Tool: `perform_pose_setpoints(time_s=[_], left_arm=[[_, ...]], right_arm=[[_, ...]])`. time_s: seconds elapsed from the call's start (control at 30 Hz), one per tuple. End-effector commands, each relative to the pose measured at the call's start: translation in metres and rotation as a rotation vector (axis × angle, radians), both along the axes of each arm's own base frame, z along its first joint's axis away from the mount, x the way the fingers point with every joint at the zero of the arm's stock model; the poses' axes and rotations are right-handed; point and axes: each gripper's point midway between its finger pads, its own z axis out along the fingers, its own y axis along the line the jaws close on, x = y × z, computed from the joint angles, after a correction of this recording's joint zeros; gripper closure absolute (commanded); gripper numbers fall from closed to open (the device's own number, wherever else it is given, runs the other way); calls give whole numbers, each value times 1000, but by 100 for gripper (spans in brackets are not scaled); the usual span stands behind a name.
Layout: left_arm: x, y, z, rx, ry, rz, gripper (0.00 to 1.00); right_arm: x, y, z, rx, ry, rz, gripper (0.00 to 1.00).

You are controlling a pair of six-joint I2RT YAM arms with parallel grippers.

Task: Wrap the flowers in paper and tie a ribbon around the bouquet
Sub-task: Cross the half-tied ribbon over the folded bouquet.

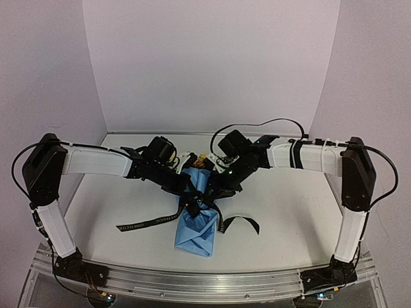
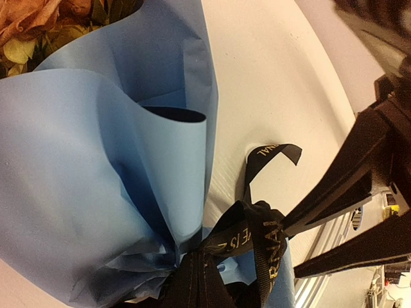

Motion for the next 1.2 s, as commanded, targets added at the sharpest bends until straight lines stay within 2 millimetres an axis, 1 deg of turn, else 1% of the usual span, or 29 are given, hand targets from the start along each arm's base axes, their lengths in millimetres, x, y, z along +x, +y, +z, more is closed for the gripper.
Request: perform_pose_setpoints(time_s=[0.0,0.13,0.2,0.3,0.4,0.63,0.83,1.03,1.17], left_arm=[[2,-8,5,-30,11,-15,100],[2,-8,4,-29,17,-17,100],[1,-9,4,-32,21,-21,100],[0,-10,4,-39,28,-31,100],[-1,-11,6,-48,34,-44,100],[-5,-14,9,-73,53,-82,100],[-9,-16,11,-91,68,-110,100],[-8,-15,11,-96,71,-111,100],[-7,-15,13,-101,74,-111,100]], right_arm=[[-15,-2,27,46,-78,65,71],[-22,-4,27,43,-118,95,64],[-25,0,27,61,-128,109,61],[-34,7,23,63,-141,161,58],[-39,12,16,55,-154,201,57],[-37,27,-1,54,-244,271,56],[-34,36,-16,50,-251,299,55],[-31,35,-28,15,-261,293,54],[-30,29,-36,-28,-290,292,53]])
